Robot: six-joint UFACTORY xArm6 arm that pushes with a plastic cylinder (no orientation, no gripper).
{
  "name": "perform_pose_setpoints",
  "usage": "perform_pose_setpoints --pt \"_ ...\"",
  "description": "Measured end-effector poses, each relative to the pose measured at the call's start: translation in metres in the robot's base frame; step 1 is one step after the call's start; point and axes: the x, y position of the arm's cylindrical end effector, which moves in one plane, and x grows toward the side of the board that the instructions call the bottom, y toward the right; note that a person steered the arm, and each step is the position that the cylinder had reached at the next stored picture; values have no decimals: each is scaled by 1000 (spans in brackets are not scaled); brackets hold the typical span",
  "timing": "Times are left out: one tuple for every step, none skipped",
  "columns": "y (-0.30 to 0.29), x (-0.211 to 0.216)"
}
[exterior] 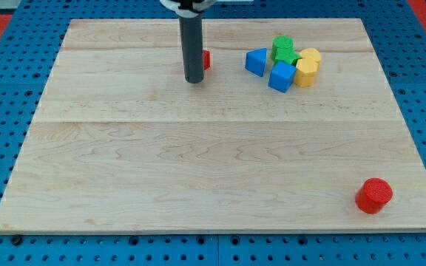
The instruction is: Place the red star above the blue triangle
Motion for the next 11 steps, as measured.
perform_pose_setpoints --pt "-43 -22" --pt "-19 -46" --pt "86 -46" --pt "95 -62" --pt "59 -67" --pt "32 -71" --pt "37 -97" --pt "58 -104" --pt "91 -100" --pt "92 -100" --pt "52 -87"
